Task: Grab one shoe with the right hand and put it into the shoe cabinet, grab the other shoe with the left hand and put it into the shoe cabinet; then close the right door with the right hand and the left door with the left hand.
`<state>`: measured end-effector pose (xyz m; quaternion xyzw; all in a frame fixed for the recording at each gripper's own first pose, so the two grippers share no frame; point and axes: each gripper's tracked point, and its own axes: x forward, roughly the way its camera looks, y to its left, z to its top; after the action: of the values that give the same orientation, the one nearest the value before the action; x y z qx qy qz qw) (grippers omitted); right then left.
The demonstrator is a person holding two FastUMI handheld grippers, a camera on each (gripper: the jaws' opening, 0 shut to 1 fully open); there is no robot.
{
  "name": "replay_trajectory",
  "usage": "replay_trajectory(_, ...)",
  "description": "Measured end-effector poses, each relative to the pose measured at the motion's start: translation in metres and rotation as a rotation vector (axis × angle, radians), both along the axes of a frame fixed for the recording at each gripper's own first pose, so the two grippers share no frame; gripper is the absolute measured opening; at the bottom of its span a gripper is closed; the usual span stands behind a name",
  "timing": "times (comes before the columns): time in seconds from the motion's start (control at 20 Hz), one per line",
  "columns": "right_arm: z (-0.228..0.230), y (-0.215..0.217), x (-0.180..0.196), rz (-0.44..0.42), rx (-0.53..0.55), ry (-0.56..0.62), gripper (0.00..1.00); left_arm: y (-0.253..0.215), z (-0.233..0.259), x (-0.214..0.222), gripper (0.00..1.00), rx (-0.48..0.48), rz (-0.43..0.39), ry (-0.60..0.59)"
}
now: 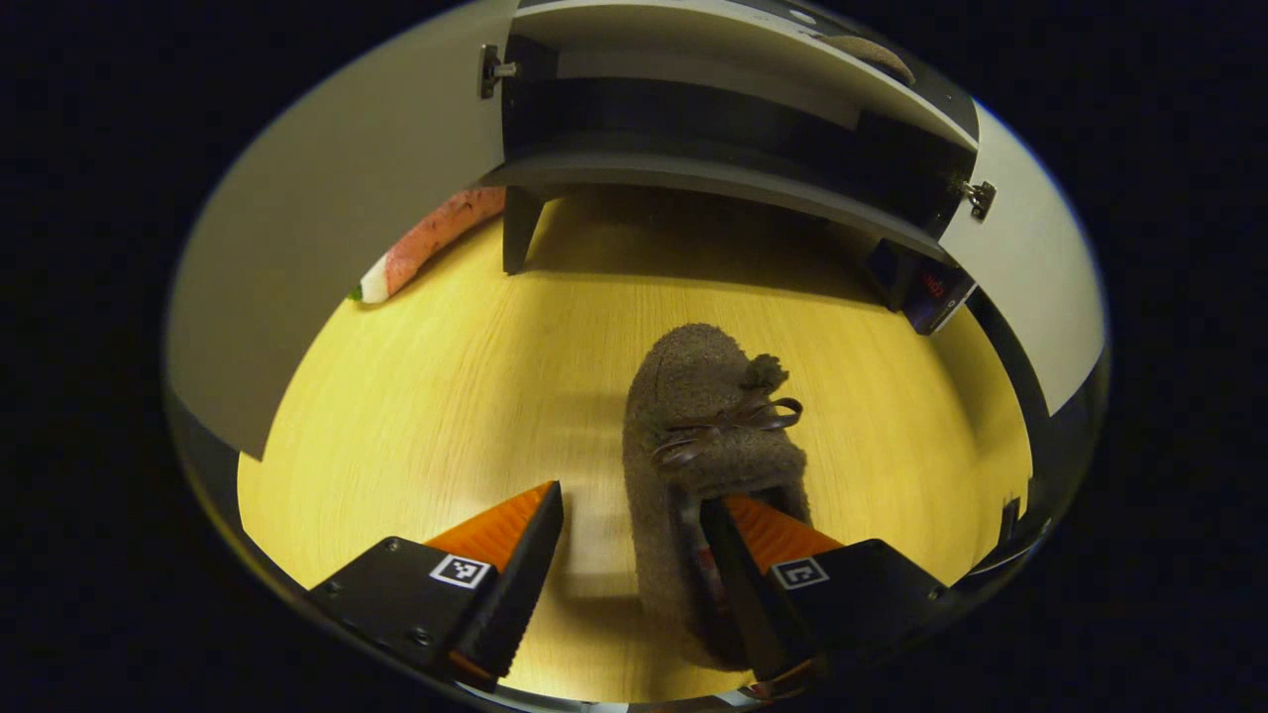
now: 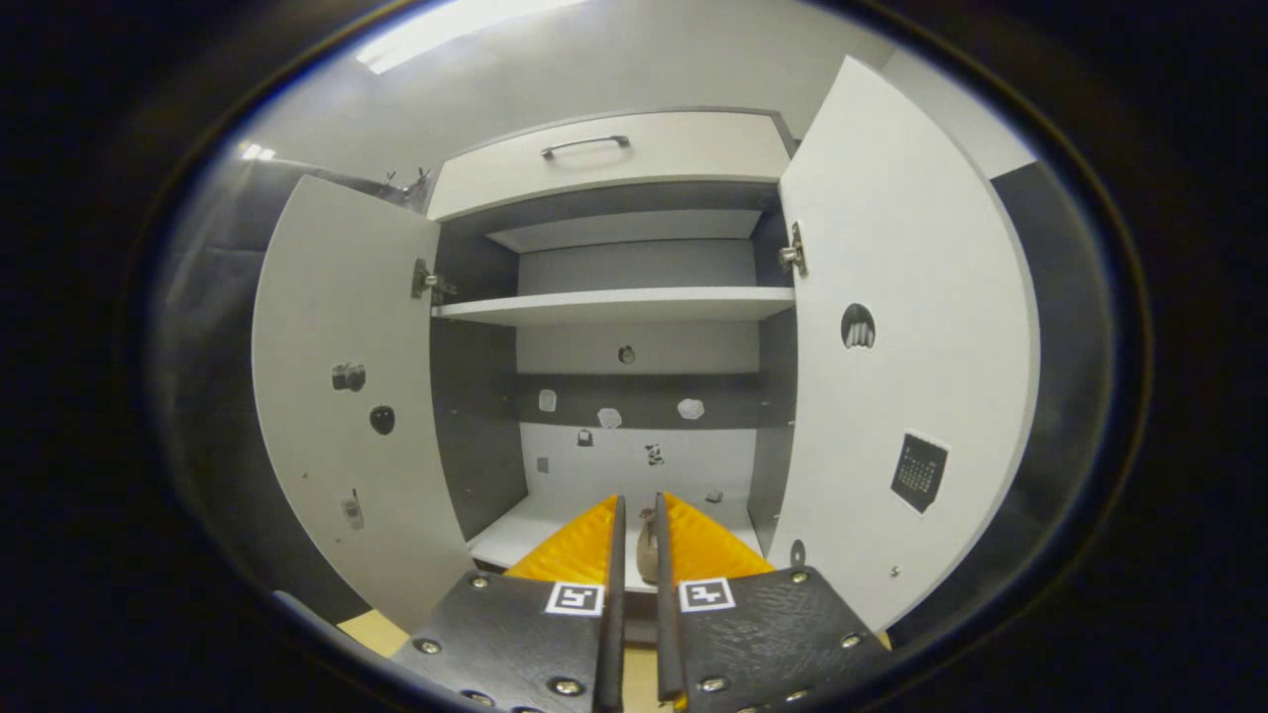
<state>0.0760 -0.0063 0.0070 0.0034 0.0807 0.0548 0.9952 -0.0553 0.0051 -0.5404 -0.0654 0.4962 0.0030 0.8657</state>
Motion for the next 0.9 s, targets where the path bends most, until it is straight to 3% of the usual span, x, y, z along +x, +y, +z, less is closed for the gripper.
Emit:
replay_trajectory(0.05, 0.000, -0.002, -0.003, -0.004, -0.008, 0.002, 0.13, -0.002, -0.004, 0.003, 0.75, -0.009, 0.002, 0.005)
replay_trajectory(0.1, 0.000, -0.005, -0.005, -0.009, -0.016, 0.006, 0.13, -0.008, -0.005, 0.004, 0.73, -0.037, -0.003, 0.013)
replay_trajectory(0.15, -0.001, -0.006, -0.008, -0.008, -0.024, 0.010, 0.13, -0.015, -0.004, 0.005, 0.55, -0.061, -0.006, 0.015)
replay_trajectory(0.25, 0.000, -0.007, -0.014, -0.005, -0.035, 0.011, 0.13, -0.014, -0.007, 0.007, 0.27, -0.016, -0.010, 0.014)
replay_trajectory(0.3, 0.002, -0.007, -0.016, -0.003, -0.037, 0.005, 0.13, -0.008, -0.006, 0.008, 0.23, 0.024, -0.005, 0.006)
replay_trajectory(0.35, 0.004, -0.005, -0.018, 0.000, -0.040, -0.003, 0.13, -0.008, -0.006, 0.009, 0.10, 0.039, -0.007, 0.009)
replay_trajectory(0.4, 0.006, -0.007, -0.018, -0.001, -0.044, -0.009, 0.13, -0.008, -0.005, 0.009, 0.05, 0.053, -0.012, 0.015)
replay_trajectory(0.65, 0.010, -0.012, -0.028, 0.003, -0.046, -0.012, 0.13, -0.003, 0.011, 0.023, 0.01, 0.059, -0.020, -0.003)
replay_trajectory(0.9, 0.017, -0.017, -0.037, 0.012, -0.028, -0.030, 0.13, -0.010, 0.093, 0.054, 0.01, 0.035, -0.015, -0.142)
